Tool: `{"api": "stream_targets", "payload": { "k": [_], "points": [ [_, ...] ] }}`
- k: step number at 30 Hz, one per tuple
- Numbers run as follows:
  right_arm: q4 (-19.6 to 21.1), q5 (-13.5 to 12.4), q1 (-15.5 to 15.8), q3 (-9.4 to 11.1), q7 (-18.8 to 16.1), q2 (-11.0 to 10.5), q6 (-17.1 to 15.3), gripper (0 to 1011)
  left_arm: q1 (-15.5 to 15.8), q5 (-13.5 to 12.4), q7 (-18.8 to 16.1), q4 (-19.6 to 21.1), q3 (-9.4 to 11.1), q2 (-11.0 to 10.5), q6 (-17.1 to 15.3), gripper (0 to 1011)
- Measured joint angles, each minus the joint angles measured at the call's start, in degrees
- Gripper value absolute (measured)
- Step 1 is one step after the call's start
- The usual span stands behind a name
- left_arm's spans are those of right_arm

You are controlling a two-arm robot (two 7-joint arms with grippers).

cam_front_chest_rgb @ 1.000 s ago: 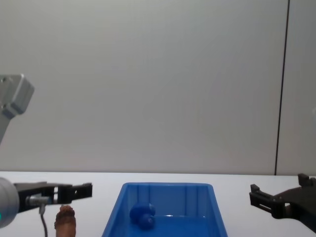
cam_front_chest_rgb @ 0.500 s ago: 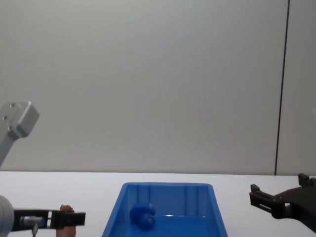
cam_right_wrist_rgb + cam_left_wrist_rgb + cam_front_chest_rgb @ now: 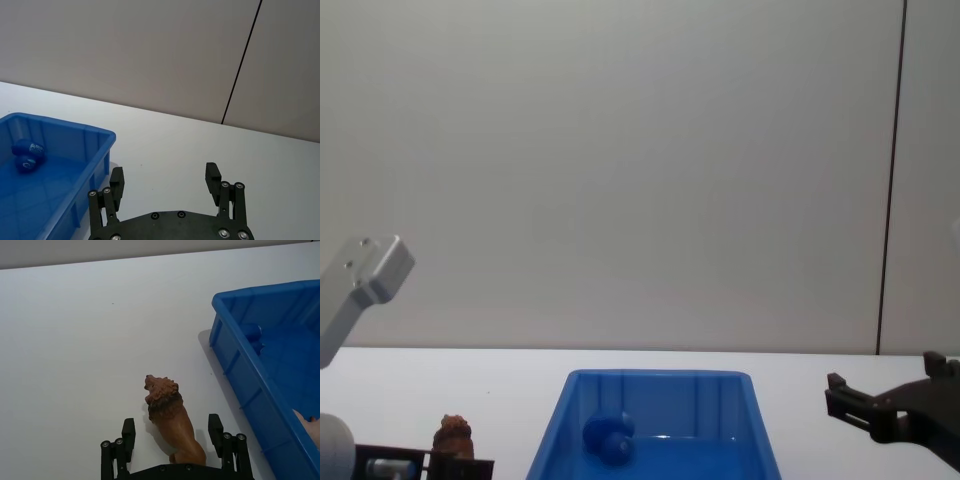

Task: Pick up the two dolls from the table and place them into the box.

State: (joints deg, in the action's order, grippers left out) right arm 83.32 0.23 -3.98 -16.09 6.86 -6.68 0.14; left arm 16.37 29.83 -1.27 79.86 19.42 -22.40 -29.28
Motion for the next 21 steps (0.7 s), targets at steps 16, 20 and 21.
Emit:
{"api": "stream_targets", "payload": {
  "k": [16, 20, 21],
  "points": [
    [0.0, 0.0, 0.0, 0.0, 0.0, 0.0, 0.0, 1001, 2.3, -2.0, 2.7, -3.6, 0.2, 1.1, -1.3, 497],
    [0.0, 0.0, 0.0, 0.0, 0.0, 0.0, 0.0, 1001, 2.6, -2.9, 3.0, -3.7, 0.2, 1.2, -1.2, 388],
    [0.0, 0.0, 0.0, 0.0, 0.0, 0.0, 0.0, 1001, 2.6, -3.2, 3.1, -3.7, 0.2, 1.2, -1.1, 374]
  ]
}}
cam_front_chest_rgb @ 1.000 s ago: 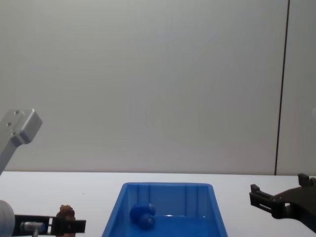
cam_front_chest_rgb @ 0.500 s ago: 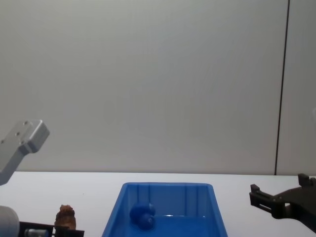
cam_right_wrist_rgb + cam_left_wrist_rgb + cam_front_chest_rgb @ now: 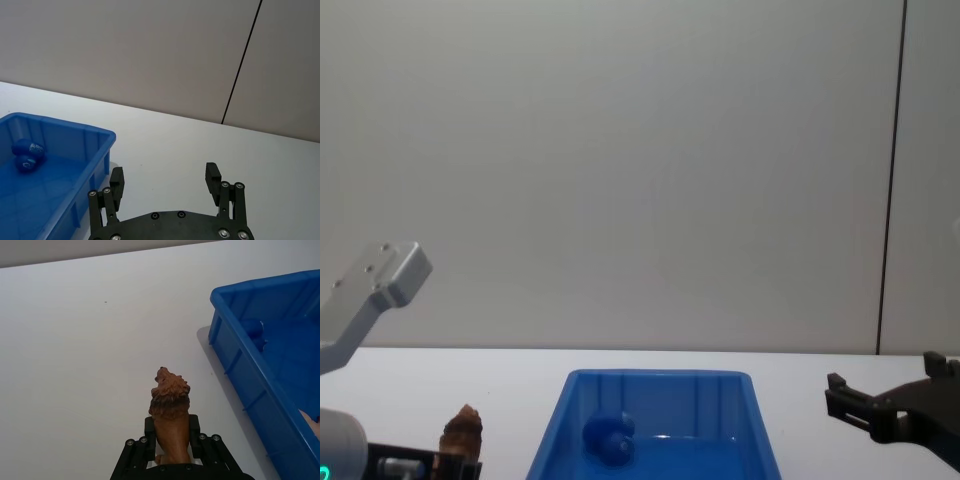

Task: Pick up the two dolls from the table and place them into the box.

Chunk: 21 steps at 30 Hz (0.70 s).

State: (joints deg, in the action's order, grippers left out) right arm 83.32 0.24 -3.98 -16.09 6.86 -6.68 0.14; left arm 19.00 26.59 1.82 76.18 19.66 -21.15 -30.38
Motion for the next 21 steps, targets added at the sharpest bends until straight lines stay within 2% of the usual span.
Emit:
{"api": "stream_targets", "payload": {
  "k": [11, 21],
  "points": [
    [0.0, 0.0, 0.0, 0.0, 0.0, 0.0, 0.0, 1001, 0.1, -3.1, 0.7, 2.1, 0.0, -0.4, 1.7, 374],
    [0.0, 0.0, 0.0, 0.0, 0.0, 0.0, 0.0, 1001, 0.6, -6.2, 3.2, 4.3, -0.2, -0.8, 6.0, 374]
  ]
}}
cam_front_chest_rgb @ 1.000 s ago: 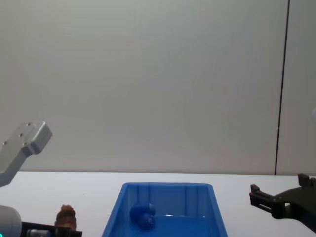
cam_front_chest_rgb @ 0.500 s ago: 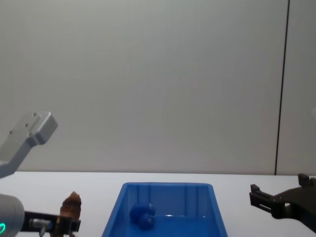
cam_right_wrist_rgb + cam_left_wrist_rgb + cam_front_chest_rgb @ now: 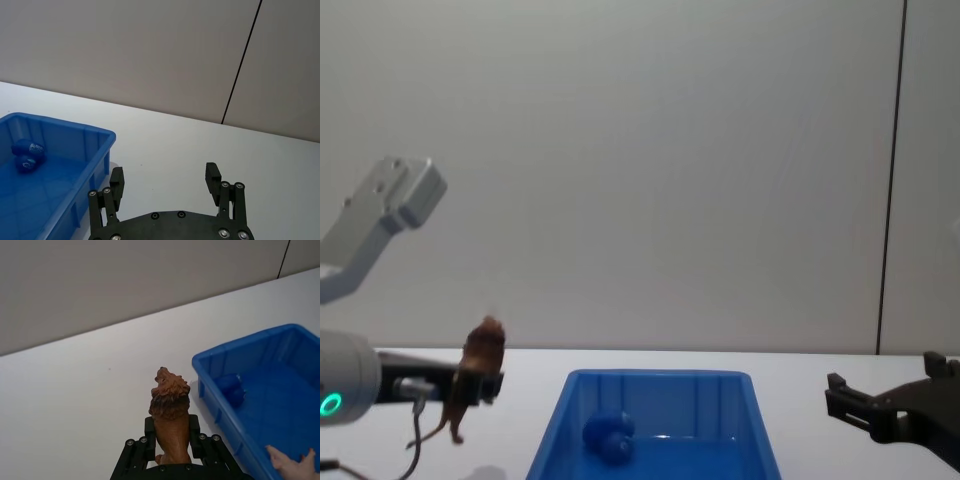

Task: Pick up the two dolls from the table and place them into the box.

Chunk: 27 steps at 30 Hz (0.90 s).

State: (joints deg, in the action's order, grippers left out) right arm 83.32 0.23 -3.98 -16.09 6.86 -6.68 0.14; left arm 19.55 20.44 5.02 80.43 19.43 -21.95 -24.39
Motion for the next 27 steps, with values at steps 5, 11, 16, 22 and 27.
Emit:
{"api": "stream_targets", "payload": {
  "k": [5, 11, 16, 22, 27],
  "points": [
    [0.0, 0.0, 0.0, 0.0, 0.0, 0.0, 0.0, 1001, 0.8, -1.3, 2.9, 0.4, 0.0, 0.0, 2.9, 374],
    [0.0, 0.0, 0.0, 0.0, 0.0, 0.0, 0.0, 1001, 1.9, -2.3, 6.9, 0.0, 0.0, 0.4, 6.1, 374],
    [0.0, 0.0, 0.0, 0.0, 0.0, 0.0, 0.0, 1001, 2.9, -2.7, 10.4, -0.9, 0.2, 0.8, 8.5, 374],
    [0.0, 0.0, 0.0, 0.0, 0.0, 0.0, 0.0, 1001, 4.5, -2.8, 15.4, -2.7, 0.5, 1.6, 11.4, 374],
    [0.0, 0.0, 0.0, 0.0, 0.0, 0.0, 0.0, 1001, 6.1, -2.6, 20.2, -4.8, 0.9, 2.5, 13.9, 393]
  ]
}}
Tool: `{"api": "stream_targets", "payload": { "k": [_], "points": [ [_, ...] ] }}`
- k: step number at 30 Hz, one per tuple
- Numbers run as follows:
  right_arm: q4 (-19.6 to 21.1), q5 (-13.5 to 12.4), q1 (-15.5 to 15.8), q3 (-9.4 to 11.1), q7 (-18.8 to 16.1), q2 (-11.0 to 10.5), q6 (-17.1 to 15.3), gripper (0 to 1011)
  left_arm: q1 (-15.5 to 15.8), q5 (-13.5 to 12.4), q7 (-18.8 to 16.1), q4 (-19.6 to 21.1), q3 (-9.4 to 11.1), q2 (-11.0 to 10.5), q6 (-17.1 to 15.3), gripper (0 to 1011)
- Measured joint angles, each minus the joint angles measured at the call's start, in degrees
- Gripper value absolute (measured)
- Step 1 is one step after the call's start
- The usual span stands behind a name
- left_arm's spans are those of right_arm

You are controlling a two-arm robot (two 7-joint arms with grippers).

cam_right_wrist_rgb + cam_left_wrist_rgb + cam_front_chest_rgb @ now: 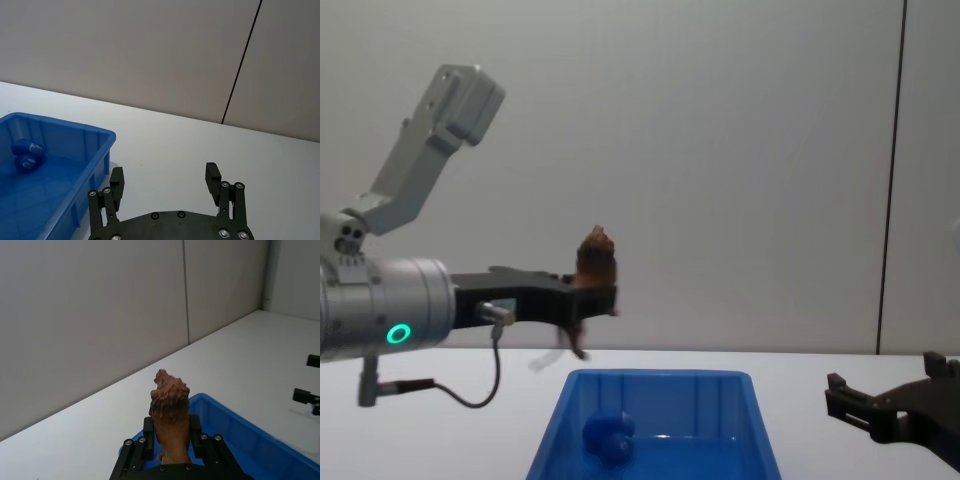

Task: Pick up the two dolls from the table and place them into the box.

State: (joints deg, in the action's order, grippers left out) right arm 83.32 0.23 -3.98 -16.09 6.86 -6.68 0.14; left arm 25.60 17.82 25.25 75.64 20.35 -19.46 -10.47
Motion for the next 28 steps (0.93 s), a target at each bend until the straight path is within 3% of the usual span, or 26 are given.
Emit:
{"api": "stream_targets", "payload": {
  "k": [8, 11, 19, 21, 28],
  "points": [
    [0.0, 0.0, 0.0, 0.0, 0.0, 0.0, 0.0, 1001, 2.3, 0.6, 7.0, -3.6, 0.6, 1.3, 3.3, 607],
    [0.0, 0.0, 0.0, 0.0, 0.0, 0.0, 0.0, 1001, 3.6, 0.9, 10.4, -5.6, 1.0, 2.1, 4.7, 731],
    [0.0, 0.0, 0.0, 0.0, 0.0, 0.0, 0.0, 1001, 5.6, 1.2, 15.7, -9.1, 1.6, 3.4, 7.4, 961],
    [0.0, 0.0, 0.0, 0.0, 0.0, 0.0, 0.0, 1001, 6.0, 1.3, 16.6, -9.7, 1.7, 3.6, 7.9, 1001],
    [0.0, 0.0, 0.0, 0.0, 0.0, 0.0, 0.0, 1001, 6.9, 1.5, 18.8, -11.2, 2.0, 4.2, 8.9, 1001]
  ]
}}
